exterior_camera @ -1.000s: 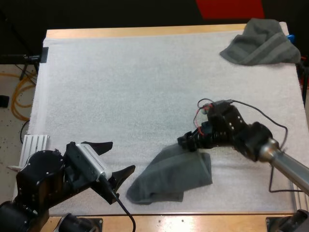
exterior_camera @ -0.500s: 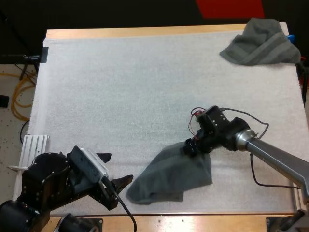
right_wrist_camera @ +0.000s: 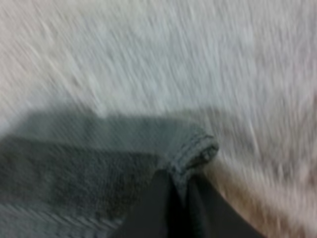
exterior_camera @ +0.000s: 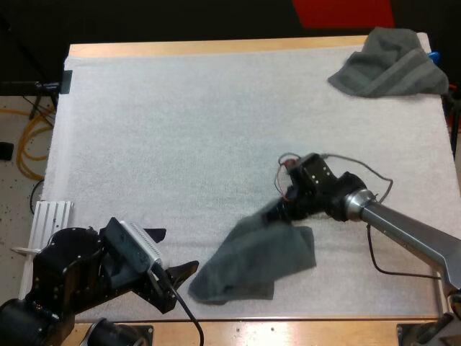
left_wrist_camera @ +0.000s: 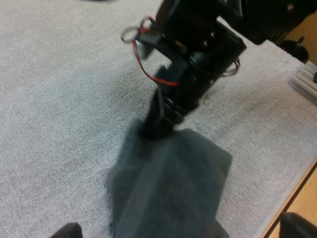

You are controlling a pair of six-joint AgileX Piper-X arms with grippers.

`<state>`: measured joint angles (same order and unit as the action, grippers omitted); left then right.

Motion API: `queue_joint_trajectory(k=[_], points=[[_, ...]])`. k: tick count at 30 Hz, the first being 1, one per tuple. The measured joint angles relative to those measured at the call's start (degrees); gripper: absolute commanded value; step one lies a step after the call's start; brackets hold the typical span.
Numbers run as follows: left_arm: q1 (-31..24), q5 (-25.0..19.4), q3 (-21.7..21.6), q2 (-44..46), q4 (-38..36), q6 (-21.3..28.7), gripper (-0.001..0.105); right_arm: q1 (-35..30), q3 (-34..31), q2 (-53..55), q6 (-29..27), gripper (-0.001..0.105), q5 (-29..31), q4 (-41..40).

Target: Pick towel from pile fold and stack

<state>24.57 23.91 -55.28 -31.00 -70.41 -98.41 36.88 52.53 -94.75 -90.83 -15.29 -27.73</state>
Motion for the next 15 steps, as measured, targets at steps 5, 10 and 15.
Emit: queue_joint_trajectory(k=[5, 10, 15], points=[[0.0, 0.0, 0.0, 0.0, 0.0, 0.0, 0.074, 0.0, 5.2, 0.0, 0.0, 0.001, 5.0, 5.4], [0.0, 0.0, 0.0, 0.0, 0.0, 0.0, 0.074, -0.4, 9.7, 0.0, -1.1, 0.001, 16.3, 9.6], [0.0, 0.0, 0.0, 0.0, 0.0, 0.0, 0.074, -4.6, 11.9, 0.0, -1.8, 0.001, 22.0, 12.1]])
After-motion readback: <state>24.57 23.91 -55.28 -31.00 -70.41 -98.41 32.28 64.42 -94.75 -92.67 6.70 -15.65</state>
